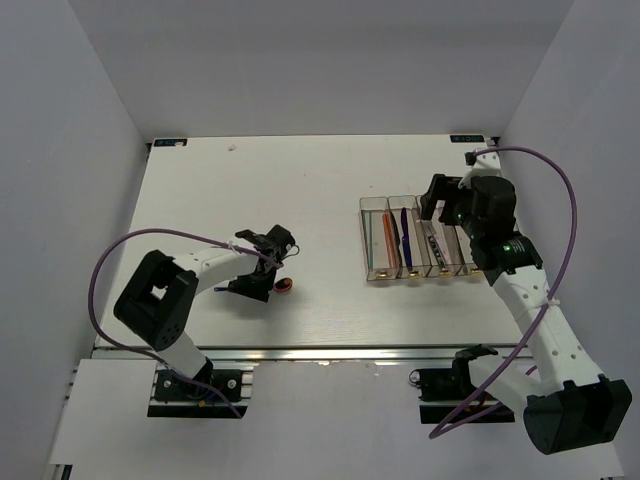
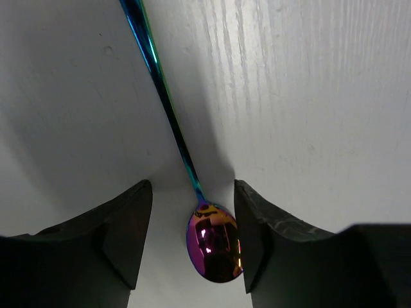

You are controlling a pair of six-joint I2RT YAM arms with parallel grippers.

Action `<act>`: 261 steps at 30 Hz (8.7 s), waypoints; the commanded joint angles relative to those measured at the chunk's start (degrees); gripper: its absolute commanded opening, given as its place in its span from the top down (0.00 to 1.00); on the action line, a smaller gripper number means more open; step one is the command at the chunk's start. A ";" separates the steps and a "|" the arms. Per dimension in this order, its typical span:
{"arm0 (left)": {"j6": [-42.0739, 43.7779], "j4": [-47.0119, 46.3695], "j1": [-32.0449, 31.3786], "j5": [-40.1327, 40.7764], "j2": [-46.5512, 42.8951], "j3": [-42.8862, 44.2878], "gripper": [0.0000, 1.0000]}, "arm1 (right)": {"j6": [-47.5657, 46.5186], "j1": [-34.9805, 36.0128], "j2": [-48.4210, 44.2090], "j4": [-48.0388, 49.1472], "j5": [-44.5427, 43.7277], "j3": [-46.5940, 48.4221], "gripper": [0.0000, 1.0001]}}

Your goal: Sort the eating utensils into containers

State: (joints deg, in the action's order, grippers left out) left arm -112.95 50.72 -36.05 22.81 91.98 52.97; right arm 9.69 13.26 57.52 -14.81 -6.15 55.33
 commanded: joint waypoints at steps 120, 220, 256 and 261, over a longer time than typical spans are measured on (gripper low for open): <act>40.51 -17.32 3.89 0.49 -15.69 -8.06 1.00 | 8.22 0.80 1.45 9.85 27.63 -1.18 0.14; 88.77 -17.14 -9.12 -11.03 -45.32 -4.81 0.02 | -13.47 -17.12 29.33 15.16 -1.67 3.48 0.33; 86.14 -3.54 8.72 30.10 -55.24 13.04 0.02 | -3.81 -9.22 -29.04 -33.18 7.04 13.31 0.11; 85.70 -1.94 8.72 30.28 -58.32 11.10 0.02 | -3.37 -8.77 -29.66 -32.39 6.42 12.26 0.11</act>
State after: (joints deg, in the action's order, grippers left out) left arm -27.03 45.39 -27.38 52.95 33.80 65.65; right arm 6.68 4.14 28.32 -47.24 1.23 67.51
